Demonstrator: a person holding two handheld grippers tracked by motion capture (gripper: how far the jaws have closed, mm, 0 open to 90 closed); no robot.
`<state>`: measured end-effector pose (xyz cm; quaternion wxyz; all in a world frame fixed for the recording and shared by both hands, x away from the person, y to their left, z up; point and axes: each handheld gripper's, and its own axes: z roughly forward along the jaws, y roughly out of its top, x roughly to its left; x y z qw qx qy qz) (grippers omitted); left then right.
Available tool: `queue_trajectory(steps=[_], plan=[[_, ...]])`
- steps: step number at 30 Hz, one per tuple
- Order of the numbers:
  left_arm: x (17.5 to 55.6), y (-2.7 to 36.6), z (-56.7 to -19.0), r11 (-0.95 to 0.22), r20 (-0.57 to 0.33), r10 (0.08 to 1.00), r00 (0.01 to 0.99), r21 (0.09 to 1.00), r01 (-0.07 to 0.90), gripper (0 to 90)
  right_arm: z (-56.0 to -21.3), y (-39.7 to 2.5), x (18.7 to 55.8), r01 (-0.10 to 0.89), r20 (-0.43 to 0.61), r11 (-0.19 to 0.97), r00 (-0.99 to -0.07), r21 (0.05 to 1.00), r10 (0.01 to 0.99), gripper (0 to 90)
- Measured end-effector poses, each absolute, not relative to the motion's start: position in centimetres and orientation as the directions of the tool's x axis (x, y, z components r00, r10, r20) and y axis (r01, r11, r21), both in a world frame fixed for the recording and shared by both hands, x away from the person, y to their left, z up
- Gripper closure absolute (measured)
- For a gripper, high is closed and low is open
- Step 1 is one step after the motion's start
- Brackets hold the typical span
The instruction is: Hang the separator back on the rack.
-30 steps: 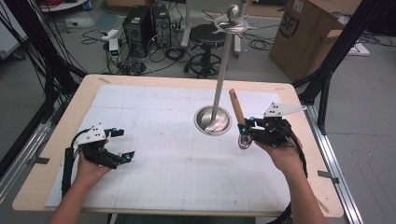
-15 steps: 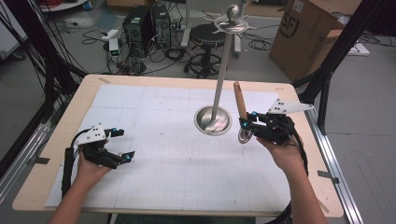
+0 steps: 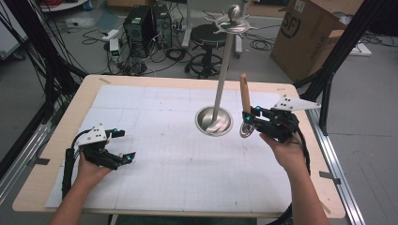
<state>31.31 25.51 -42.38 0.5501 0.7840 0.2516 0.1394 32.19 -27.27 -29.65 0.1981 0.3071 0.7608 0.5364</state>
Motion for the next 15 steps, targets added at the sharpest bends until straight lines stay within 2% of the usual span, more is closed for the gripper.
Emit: queue_trajectory(steps=[15], plan=[[31.3, 25.5, -42.4, -0.271, -0.054, 0.548, 0.835, 0.933, 0.238, 1.7, -26.9, -26.8, 32.9, 0.213, 0.003, 0.212, -0.713, 0.954, 0.701, 68.9]])
